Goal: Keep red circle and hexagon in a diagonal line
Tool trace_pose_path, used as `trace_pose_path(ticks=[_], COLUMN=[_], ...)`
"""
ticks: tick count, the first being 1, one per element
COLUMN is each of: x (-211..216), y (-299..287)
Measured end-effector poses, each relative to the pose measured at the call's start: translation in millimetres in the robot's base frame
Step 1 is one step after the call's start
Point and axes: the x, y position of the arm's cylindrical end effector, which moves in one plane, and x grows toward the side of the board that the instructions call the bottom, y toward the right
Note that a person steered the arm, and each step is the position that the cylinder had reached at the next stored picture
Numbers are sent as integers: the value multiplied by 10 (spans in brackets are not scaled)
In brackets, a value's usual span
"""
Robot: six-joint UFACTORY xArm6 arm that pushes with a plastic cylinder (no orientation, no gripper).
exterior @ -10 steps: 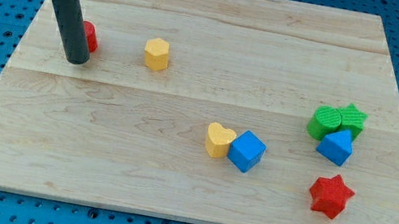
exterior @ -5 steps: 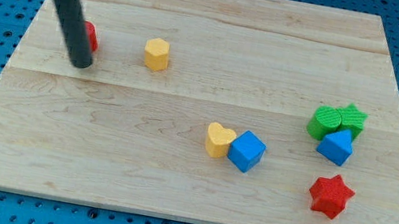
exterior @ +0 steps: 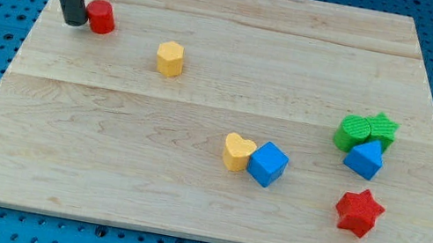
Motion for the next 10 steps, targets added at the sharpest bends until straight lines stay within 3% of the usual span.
trace_pose_path(ticks=[3, 5, 6, 7, 8, 10], x=[321, -127, -154, 49, -96, -467], y=[340, 756, 819, 831, 350, 235])
